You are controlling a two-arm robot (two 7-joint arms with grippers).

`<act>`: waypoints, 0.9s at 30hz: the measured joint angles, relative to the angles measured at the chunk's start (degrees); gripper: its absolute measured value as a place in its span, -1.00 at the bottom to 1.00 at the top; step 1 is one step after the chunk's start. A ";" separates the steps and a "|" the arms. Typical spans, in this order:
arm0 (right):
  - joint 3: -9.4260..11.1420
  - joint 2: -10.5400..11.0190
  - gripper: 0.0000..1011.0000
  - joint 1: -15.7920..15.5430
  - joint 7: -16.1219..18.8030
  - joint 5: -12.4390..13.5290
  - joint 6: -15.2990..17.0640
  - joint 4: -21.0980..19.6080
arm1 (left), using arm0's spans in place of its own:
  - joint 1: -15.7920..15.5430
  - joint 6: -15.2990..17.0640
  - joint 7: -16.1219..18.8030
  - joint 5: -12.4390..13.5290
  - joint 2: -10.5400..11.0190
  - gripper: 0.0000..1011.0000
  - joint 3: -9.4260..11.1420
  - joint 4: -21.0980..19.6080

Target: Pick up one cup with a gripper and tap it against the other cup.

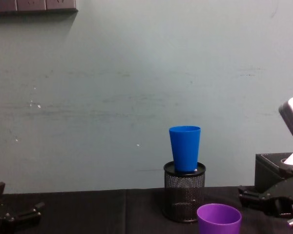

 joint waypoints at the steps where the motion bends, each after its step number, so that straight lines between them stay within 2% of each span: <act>1: -0.03 0.03 0.98 0.11 0.06 -0.25 -0.17 0.28 | 0.00 0.00 0.00 0.00 0.00 0.98 0.00 0.00; 9: 0.07 -0.36 0.98 1.04 0.39 -2.43 -1.74 2.57 | 0.00 0.00 0.00 0.00 0.00 0.98 0.00 0.00; 27: 0.01 -0.19 0.98 0.92 0.46 -2.28 -1.59 2.27 | 0.00 0.00 0.00 0.00 0.00 0.98 0.00 0.00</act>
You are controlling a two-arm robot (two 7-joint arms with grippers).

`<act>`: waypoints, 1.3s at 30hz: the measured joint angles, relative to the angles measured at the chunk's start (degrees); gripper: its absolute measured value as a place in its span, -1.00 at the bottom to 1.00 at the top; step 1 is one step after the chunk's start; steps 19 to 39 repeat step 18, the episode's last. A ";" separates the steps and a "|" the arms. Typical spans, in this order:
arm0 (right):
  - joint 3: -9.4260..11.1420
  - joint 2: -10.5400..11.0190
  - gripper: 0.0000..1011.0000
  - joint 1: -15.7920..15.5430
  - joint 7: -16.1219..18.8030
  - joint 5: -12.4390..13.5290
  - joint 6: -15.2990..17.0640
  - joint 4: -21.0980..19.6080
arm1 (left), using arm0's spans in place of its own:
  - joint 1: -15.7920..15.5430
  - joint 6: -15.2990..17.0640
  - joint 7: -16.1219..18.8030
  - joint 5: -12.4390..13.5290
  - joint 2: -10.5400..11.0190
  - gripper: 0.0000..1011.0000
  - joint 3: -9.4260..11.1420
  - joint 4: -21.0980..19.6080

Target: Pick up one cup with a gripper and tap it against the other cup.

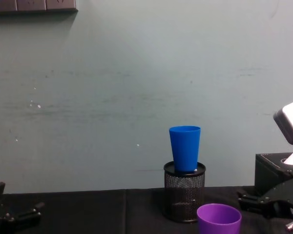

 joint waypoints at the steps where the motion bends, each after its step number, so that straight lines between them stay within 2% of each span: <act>1: -0.01 0.01 0.98 -0.01 0.01 0.02 0.01 -0.02 | 0.00 0.00 0.00 0.00 0.00 0.98 0.00 0.00; 39: -0.04 0.08 0.98 -0.04 0.08 0.09 0.11 -0.12 | 0.00 0.00 0.00 0.00 0.00 0.98 0.00 0.00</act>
